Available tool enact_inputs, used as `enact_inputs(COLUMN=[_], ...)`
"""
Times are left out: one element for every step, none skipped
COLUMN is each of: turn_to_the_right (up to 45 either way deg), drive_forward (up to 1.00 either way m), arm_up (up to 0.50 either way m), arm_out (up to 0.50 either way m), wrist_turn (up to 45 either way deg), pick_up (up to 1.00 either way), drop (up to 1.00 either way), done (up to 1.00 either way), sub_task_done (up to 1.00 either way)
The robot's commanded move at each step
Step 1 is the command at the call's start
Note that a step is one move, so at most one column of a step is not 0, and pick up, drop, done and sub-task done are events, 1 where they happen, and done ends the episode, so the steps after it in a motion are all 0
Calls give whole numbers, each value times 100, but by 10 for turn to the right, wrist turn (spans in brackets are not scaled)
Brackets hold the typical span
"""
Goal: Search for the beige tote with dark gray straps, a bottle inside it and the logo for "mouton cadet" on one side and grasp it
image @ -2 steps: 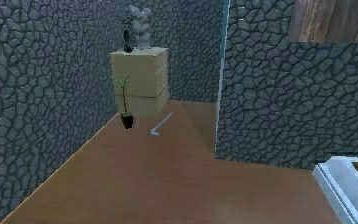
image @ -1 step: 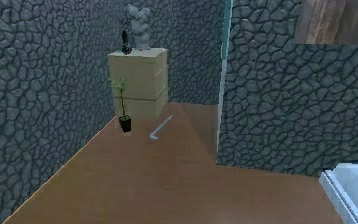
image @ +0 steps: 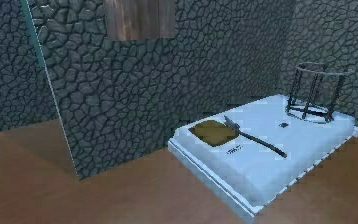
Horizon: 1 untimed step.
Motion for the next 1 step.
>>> enact_inputs(turn_to_the_right=[270], drive_forward=[0], arm_up=[0], arm_out=[0], wrist_turn=[0], pick_up=[0], drop=[0], done=[0], sub_task_done=[0])
